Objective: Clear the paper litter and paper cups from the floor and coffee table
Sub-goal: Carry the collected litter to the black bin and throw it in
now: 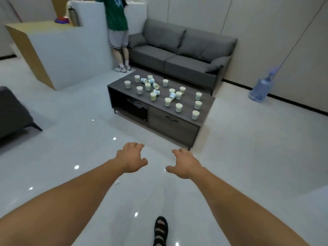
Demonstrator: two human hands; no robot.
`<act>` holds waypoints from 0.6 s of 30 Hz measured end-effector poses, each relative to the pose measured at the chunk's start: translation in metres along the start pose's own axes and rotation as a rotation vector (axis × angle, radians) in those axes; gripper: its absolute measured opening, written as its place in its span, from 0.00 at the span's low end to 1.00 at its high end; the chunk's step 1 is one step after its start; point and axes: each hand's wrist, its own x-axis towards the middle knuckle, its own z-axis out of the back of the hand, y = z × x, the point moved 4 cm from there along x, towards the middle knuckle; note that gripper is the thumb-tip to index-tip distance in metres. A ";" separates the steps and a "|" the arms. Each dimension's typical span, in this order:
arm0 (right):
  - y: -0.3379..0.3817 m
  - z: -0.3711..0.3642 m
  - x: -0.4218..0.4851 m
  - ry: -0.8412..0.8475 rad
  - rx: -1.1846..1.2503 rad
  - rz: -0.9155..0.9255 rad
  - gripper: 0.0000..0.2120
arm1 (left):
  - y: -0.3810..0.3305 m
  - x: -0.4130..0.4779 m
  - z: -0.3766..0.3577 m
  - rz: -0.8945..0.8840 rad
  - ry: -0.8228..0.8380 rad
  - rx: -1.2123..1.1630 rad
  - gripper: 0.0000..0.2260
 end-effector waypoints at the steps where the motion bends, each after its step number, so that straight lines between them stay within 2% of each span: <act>1: 0.011 0.007 0.024 0.000 -0.016 0.029 0.41 | 0.016 0.015 0.011 0.034 -0.009 -0.003 0.31; 9: 0.112 0.065 0.191 0.043 -0.106 0.231 0.40 | 0.121 0.112 0.086 0.263 -0.119 -0.119 0.31; 14: 0.190 0.061 0.277 0.119 -0.184 0.310 0.40 | 0.210 0.154 0.103 0.374 -0.083 -0.169 0.31; 18: 0.266 0.058 0.349 0.110 -0.214 0.364 0.39 | 0.288 0.207 0.124 0.407 -0.063 -0.192 0.31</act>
